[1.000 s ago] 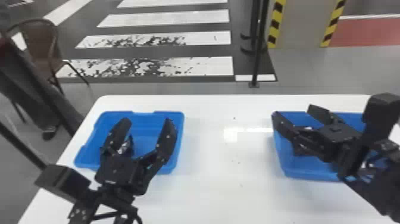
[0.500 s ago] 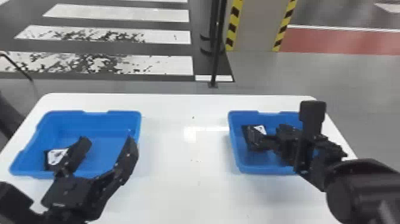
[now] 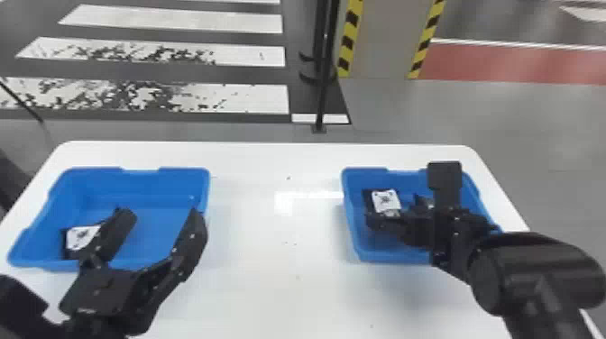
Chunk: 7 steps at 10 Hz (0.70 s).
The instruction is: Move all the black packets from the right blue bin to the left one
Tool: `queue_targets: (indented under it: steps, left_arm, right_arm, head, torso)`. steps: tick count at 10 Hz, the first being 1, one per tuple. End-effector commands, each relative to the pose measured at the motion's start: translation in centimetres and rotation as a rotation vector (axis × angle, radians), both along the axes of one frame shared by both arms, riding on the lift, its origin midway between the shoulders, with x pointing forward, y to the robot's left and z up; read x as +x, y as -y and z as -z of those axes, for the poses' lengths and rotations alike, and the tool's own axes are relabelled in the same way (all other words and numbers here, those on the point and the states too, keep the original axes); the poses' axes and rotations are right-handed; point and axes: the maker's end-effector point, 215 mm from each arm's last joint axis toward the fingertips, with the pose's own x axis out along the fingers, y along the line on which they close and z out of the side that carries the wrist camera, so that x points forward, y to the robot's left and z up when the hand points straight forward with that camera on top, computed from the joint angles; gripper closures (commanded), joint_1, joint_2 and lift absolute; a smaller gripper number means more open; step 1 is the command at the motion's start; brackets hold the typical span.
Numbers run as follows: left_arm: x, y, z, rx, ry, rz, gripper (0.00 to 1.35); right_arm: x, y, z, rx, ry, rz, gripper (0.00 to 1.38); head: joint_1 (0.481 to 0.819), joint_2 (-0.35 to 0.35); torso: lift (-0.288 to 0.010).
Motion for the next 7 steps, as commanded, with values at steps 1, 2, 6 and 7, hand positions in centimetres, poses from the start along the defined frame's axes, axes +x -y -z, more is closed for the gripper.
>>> queue_targets:
  steps: [1,2,6,7]
  left_arm:
    - [0.0,0.0,0.1,-0.002,-0.001,0.002,0.08]
    - [0.0,0.0,-0.1,-0.002,0.004,0.001,0.08]
    - [0.0,-0.1,0.0,-0.009,0.004,0.001,0.09]
    - [0.0,-0.1,0.2,-0.011,0.001,0.0,0.09]
  right_arm:
    - [0.4,-0.6,0.6,-0.007,-0.015,-0.01,0.12]
    - [0.5,-0.8,0.6,-0.01,-0.016,-0.014,0.16]
    - [0.1,0.2,2.4,-0.028,-0.048,0.018,0.73]
    - [0.4,-0.4,1.9,-0.002,-0.013,0.015,1.12]
  head:
    - [0.695,-0.088]
    - [0.695,-0.082]
    - [0.695,-0.083]
    - [0.695,-0.086]
  torso:
    - [-0.14]
    - [-0.14]
    - [-0.14]
    - [-0.14]
